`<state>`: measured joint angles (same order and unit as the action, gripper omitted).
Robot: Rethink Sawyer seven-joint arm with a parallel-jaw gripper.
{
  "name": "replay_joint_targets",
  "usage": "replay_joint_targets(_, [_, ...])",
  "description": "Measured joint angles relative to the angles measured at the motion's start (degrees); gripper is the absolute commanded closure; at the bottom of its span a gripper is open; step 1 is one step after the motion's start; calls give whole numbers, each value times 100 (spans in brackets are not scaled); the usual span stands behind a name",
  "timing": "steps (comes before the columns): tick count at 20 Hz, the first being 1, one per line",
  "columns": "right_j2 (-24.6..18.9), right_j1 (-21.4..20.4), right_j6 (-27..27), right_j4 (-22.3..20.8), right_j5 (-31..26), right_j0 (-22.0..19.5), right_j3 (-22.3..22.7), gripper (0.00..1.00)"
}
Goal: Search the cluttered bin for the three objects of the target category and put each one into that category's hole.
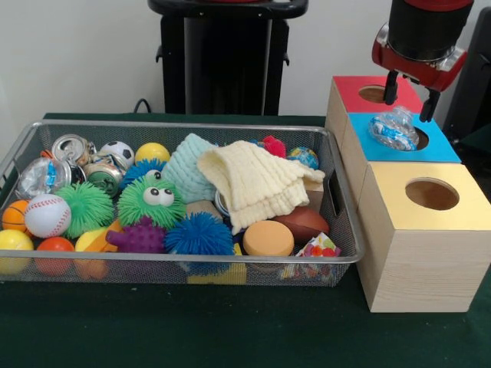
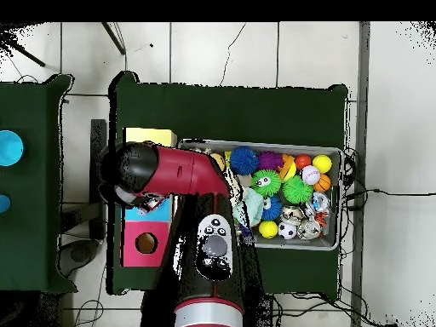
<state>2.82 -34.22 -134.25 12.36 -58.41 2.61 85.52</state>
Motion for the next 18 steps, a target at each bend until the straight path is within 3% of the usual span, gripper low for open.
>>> replay_joint_targets(10, [8,1,0,-11,8,21,-1,0])
replay_joint_targets(16, [289,-5,0,-379,608,388,-8,0])
replay_joint_targets(18, [487,-31,0,-656,1058,636,-14,0])
